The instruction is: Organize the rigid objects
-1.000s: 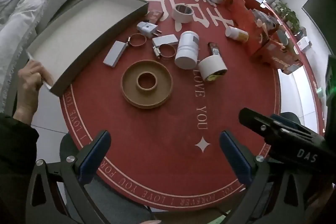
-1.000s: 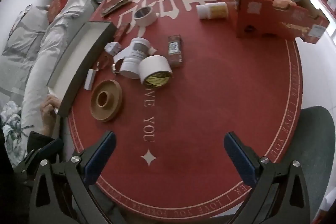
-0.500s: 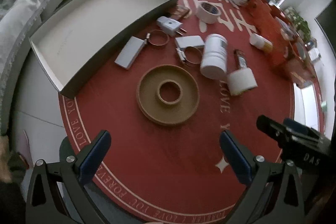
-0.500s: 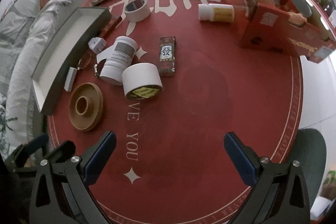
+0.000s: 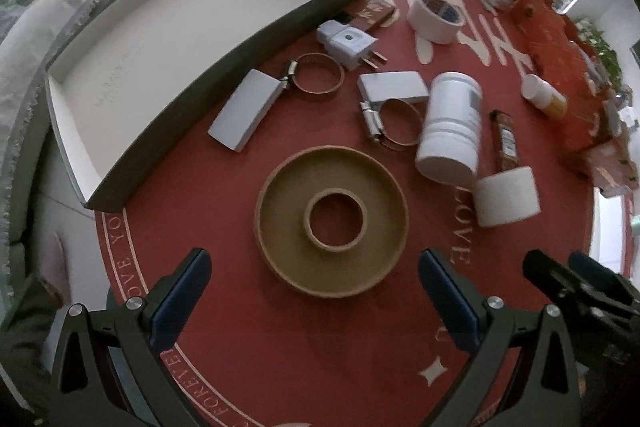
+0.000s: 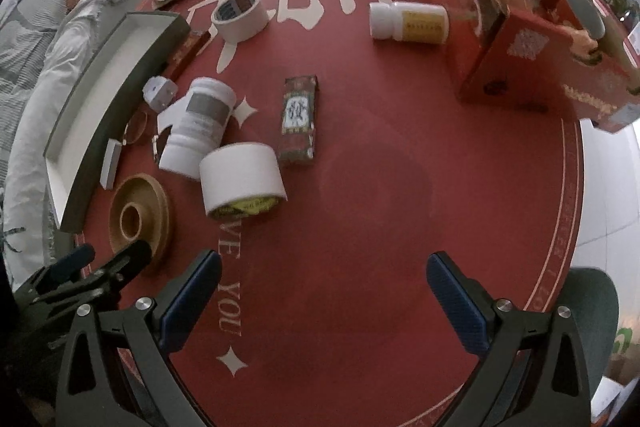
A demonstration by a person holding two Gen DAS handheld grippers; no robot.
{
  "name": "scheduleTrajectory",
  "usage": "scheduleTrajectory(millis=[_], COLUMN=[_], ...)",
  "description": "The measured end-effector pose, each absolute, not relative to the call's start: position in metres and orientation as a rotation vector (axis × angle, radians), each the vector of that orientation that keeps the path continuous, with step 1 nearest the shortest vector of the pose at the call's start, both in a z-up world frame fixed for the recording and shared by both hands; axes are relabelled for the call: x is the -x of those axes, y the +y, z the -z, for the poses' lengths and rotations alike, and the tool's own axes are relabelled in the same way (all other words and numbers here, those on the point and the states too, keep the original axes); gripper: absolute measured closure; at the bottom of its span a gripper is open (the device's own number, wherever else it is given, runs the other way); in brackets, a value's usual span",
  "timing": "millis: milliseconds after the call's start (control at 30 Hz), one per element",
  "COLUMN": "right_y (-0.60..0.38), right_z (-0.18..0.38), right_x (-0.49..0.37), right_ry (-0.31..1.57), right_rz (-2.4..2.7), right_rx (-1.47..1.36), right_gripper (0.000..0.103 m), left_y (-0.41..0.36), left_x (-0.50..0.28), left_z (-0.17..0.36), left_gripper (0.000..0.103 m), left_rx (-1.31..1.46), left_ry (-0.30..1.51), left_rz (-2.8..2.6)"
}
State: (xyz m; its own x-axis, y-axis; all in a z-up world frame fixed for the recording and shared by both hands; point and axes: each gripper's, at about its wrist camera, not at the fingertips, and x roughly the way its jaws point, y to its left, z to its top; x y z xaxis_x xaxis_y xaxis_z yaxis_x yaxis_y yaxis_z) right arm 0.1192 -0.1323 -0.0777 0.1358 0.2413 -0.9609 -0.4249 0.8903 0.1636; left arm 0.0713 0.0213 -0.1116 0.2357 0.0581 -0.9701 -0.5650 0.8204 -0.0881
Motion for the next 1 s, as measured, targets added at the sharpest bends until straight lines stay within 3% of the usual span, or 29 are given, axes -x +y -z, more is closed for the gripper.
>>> scheduleTrajectory(millis=[533, 1000], right_y=[-0.059, -0.069], right_z=[0.094, 0.11], right_x=[-0.145, -0.151], right_ry=[1.338, 1.394], right_rz=[-0.604, -0.596], right_rx=[0.305, 0.279], right_gripper=[0.0, 0.001], left_y=[0.028, 0.026], left_x=[-0.096, -0.069], left_z=[0.137, 0.132], left_gripper=[0.0, 0.0], left_rx=[0.442, 0.417], left_ry=[1.298, 1.279], left_rz=[-0.509, -0.523])
